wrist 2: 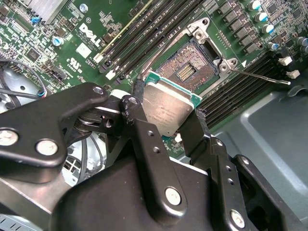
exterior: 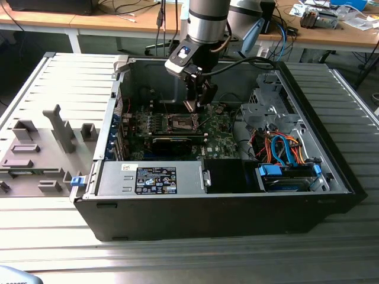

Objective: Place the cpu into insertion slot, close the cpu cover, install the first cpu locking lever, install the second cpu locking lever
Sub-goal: 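Place the cpu into insertion slot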

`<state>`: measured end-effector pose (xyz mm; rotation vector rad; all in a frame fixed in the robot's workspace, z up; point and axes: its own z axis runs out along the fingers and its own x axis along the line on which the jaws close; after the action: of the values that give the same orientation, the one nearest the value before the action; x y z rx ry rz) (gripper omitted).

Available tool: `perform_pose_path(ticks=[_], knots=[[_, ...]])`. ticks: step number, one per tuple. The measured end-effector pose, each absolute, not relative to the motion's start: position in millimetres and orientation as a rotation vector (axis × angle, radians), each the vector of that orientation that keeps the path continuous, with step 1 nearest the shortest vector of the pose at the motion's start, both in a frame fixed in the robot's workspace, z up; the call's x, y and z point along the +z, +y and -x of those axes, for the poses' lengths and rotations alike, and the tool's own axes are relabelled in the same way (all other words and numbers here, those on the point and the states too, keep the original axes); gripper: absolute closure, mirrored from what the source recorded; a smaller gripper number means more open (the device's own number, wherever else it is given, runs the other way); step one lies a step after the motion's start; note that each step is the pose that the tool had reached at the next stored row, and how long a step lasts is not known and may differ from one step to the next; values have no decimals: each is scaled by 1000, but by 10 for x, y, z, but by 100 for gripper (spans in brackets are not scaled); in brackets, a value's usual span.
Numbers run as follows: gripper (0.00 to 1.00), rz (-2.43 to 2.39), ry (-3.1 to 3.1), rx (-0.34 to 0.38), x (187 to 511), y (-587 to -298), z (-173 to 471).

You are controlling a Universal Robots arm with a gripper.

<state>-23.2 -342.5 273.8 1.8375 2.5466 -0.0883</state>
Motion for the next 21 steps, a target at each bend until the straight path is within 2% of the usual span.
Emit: perform_pose_path(ticks=[21], knots=[[45, -1871, 2523, -88, 2726, -3425, 232]])
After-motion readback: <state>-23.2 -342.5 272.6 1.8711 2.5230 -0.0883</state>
